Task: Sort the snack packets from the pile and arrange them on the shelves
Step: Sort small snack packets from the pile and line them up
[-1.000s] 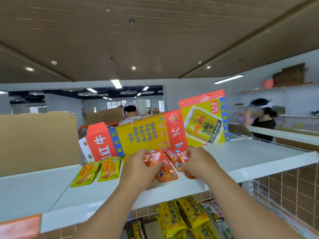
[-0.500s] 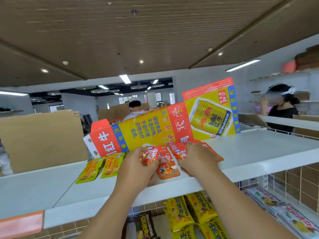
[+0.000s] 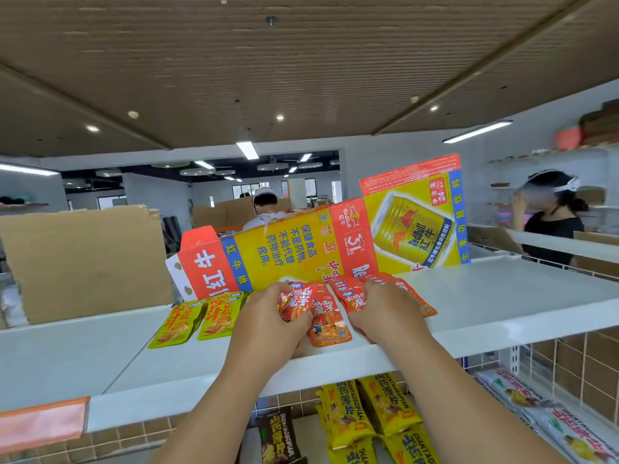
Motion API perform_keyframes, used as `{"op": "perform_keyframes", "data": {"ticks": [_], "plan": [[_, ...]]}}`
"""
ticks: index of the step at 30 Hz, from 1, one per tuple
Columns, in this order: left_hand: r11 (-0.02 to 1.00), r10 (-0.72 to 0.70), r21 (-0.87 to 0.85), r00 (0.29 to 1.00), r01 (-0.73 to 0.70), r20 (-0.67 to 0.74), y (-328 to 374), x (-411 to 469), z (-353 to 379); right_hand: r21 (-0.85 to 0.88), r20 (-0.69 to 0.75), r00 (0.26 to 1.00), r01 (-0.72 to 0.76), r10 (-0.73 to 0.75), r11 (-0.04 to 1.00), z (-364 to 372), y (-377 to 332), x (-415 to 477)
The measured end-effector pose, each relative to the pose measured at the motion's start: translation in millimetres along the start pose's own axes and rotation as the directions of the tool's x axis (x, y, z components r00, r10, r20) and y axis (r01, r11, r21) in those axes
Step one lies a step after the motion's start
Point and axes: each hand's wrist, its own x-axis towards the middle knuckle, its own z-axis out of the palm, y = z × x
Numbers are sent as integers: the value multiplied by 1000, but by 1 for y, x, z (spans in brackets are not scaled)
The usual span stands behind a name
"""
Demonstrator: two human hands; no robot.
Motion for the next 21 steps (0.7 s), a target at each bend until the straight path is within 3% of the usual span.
{"op": "perform_keyframes", "data": {"ticks": [10,13,17,21], "plan": [[1000,14,7,1000,-14,-8,2,0,0,9,-8,1000,-29,29,1000,2,1,1],[1000,10,8,1000,-10,-5,4,-1,-1,-15,-70,997,-11,10,1000,-3,-1,-4],[1000,26,12,999,-26,-26,4,-2,-1,19,-239,965,116,-108,993,-8,-8,-12],[999,50,10,996,-49,-76,3,0,1,152,-208,950,269,-235,951,-7,-30,-25]]}}
